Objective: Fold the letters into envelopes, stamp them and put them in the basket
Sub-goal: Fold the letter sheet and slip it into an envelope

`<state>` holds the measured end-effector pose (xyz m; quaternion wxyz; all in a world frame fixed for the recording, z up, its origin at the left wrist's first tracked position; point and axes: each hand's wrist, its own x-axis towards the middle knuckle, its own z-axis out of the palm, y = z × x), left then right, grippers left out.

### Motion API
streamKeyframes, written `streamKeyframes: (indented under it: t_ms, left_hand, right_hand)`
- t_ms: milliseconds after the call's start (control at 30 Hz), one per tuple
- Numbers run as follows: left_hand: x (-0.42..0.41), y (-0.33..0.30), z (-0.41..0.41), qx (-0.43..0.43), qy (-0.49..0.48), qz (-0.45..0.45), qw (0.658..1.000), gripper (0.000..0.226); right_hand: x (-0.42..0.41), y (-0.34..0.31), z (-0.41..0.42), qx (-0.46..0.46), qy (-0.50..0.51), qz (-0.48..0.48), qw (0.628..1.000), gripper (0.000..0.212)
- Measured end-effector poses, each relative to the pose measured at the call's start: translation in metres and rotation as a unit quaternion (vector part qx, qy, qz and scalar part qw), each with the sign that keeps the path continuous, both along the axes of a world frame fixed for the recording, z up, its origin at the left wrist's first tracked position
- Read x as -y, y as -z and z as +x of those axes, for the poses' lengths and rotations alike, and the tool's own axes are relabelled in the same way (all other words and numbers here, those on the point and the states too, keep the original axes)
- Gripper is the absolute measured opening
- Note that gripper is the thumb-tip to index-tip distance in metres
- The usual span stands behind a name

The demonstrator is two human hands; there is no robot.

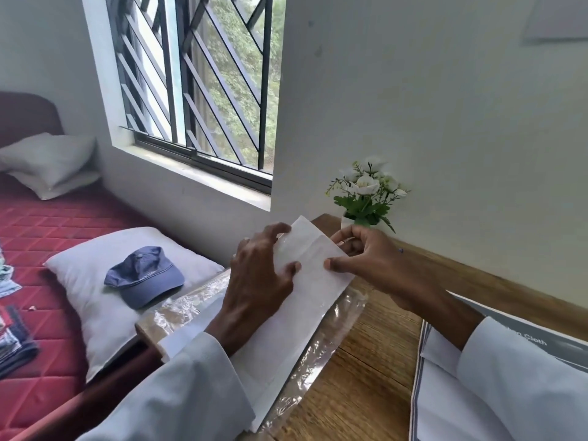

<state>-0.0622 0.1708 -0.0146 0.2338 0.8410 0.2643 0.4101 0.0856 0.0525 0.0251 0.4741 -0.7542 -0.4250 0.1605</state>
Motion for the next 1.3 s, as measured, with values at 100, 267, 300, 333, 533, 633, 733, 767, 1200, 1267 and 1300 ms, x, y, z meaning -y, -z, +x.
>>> streamKeyframes:
  t_ms: [100, 267, 300, 333, 533, 633, 733, 767, 1200, 1267, 1300]
  left_hand:
    - [0.000, -0.012, -0.005, 0.027, 0.037, -0.022, 0.999, 0.039]
    - [0.004, -0.040, -0.008, -0.008, 0.111, -0.018, 0.994, 0.032]
    - [0.005, -0.045, -0.007, -0.013, 0.125, -0.016, 0.992, 0.031]
    - [0.007, -0.051, -0.006, -0.016, 0.139, -0.012, 0.990, 0.030]
    - [0.021, -0.088, 0.011, -0.008, 0.230, 0.009, 0.973, 0.026]
    - [0.034, -0.104, 0.028, -0.002, 0.278, 0.014, 0.960, 0.026]
    - [0.052, -0.114, 0.054, -0.002, 0.332, 0.033, 0.943, 0.026]
    - [0.059, -0.116, 0.062, -0.006, 0.352, 0.047, 0.935, 0.025]
    - [0.109, -0.051, 0.124, -0.098, 0.314, 0.353, 0.876, 0.128]
    - [0.112, -0.047, 0.130, -0.081, 0.315, 0.359, 0.875, 0.123]
    - [0.112, -0.045, 0.131, -0.072, 0.315, 0.361, 0.875, 0.121]
  right_hand:
    - [0.008, -0.009, -0.003, -0.002, -0.004, 0.025, 1.000, 0.041]
    - [0.030, -0.027, -0.005, 0.024, 0.013, 0.063, 0.998, 0.030]
    - [0.035, -0.031, -0.005, 0.019, 0.013, 0.071, 0.997, 0.028]
    - [0.041, -0.035, -0.005, 0.009, 0.013, 0.079, 0.997, 0.027]
    - [0.082, -0.057, -0.006, -0.041, 0.013, 0.084, 0.996, 0.024]
    - [0.107, -0.065, -0.006, -0.058, 0.029, 0.093, 0.994, 0.028]
    - [0.133, -0.066, -0.002, -0.102, 0.032, 0.087, 0.991, 0.032]
    - [0.140, -0.065, -0.001, -0.115, 0.040, 0.088, 0.989, 0.030]
    - [0.214, -0.038, 0.032, -0.231, 0.154, 0.203, 0.939, 0.036]
    - [0.220, -0.034, 0.037, -0.228, 0.170, 0.210, 0.935, 0.036]
    - [0.222, -0.033, 0.039, -0.220, 0.181, 0.207, 0.936, 0.036]
